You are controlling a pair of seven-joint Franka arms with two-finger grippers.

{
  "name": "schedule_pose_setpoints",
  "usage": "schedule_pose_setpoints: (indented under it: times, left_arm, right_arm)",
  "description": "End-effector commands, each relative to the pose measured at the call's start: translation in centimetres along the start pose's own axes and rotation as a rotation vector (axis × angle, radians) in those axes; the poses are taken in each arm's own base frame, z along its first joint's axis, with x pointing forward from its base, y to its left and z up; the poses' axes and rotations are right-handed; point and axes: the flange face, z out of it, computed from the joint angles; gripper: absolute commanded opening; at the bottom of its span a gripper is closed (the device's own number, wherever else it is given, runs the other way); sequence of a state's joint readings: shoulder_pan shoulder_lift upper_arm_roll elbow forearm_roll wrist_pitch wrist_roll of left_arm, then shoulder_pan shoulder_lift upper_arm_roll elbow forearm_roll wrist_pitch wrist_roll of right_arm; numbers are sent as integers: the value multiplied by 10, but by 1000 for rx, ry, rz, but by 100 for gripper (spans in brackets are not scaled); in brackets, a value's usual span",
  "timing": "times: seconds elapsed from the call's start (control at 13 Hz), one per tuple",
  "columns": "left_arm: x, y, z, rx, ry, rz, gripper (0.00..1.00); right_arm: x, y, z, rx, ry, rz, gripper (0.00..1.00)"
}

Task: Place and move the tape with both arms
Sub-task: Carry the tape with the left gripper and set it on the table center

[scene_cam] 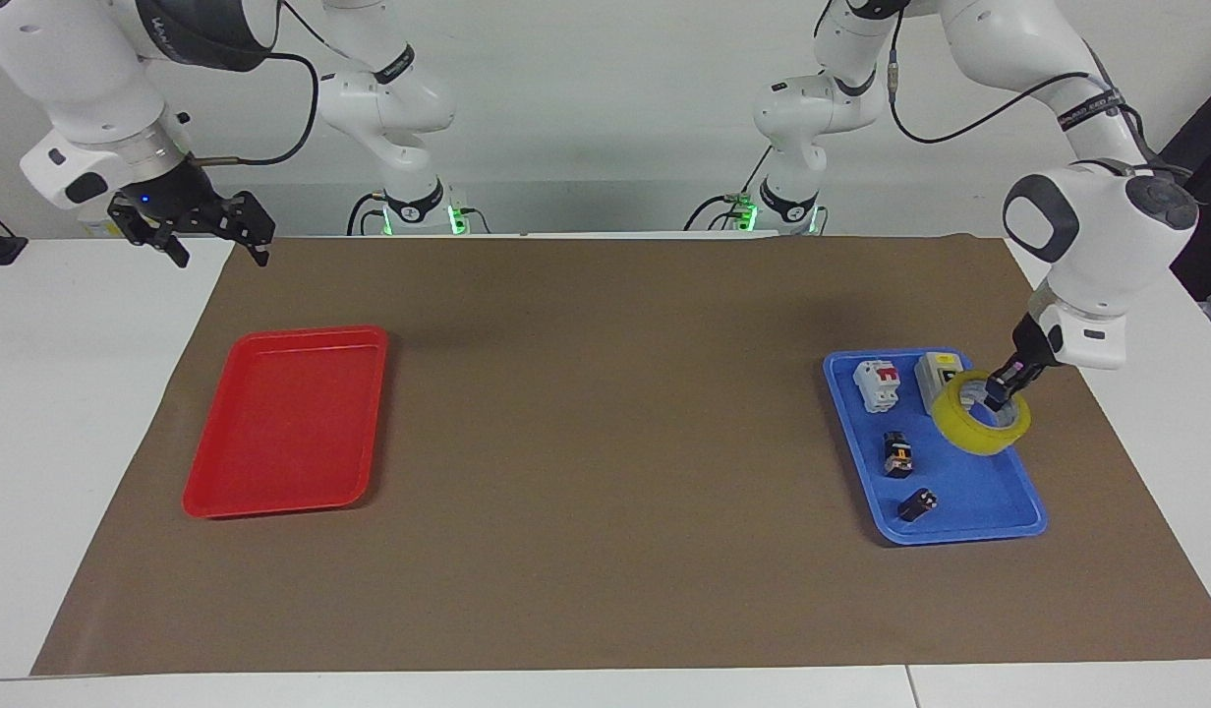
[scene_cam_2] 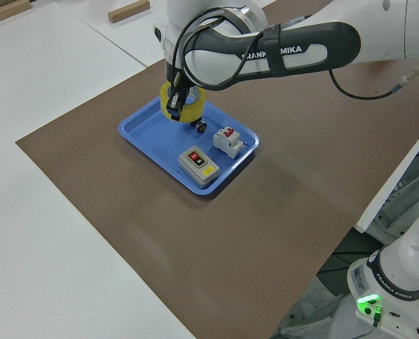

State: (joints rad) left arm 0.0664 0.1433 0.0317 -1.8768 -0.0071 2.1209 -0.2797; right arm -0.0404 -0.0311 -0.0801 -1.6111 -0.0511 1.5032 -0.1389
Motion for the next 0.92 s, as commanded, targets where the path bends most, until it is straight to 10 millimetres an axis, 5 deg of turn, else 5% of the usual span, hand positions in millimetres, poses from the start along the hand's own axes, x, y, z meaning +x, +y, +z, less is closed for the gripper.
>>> schedule_pose_setpoints:
  times: [0.0, 0.23, 0.85]
  left_arm:
    - [-46, 66, 13, 11, -34, 142, 0]
    - [-95, 157, 40, 37, -35, 310, 0]
    - [-235, 357, 90, 34, 51, 246, 0]
  right_arm:
    - [-3, -1, 0, 13, 16, -15, 100]
    - [-3, -1, 0, 13, 16, -15, 100]
    - [-2, -1, 0, 13, 16, -15, 100]
